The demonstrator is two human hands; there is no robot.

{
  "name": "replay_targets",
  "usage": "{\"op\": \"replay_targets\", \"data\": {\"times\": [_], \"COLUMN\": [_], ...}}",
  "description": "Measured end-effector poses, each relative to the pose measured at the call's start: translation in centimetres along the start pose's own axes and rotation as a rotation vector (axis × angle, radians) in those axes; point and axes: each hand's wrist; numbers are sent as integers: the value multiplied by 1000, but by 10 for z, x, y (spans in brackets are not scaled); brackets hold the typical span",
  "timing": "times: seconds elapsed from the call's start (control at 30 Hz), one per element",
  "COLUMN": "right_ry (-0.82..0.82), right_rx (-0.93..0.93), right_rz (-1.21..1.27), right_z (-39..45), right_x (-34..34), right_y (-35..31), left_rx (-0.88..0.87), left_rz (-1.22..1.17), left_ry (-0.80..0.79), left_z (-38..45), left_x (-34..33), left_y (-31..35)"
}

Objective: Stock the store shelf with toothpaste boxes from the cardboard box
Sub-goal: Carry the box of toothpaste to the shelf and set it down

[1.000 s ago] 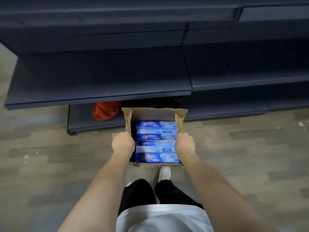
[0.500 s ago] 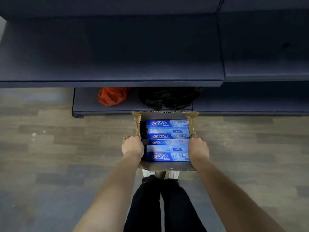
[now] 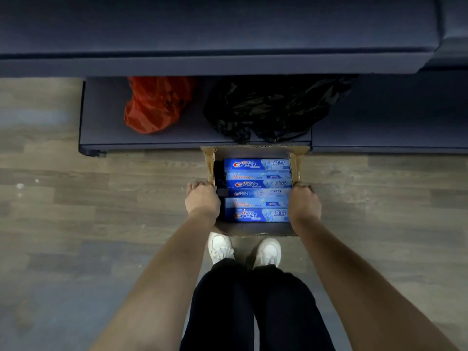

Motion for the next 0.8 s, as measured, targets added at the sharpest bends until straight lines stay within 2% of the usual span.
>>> {"op": "replay_targets", "data": {"times": [0.27, 0.63, 0.73, 0.8], "right_ry": [12, -26, 1, 68], "right_rx": [-3, 30, 21, 54], "right_rz": [28, -20, -121, -227], "right_z": [37, 69, 74, 71], "right_x": [-26, -43, -44, -41], "right_y": [-7, -11, -8, -2], "left_rx": [-6, -52, -32, -73], "left_rz": [19, 51, 204, 402], "left_ry": [4, 36, 120, 219], "left_z": [48, 64, 63, 55], "left_x": [-22, -40, -38, -33], "left_y": [2, 5, 1, 0]}}
Point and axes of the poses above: each hand's wrist, its own z-axis towards the middle knuckle, its own x-axis out of the back of the hand, y = z × x, and after that the axes turned 7 degrees about -z, right-handed
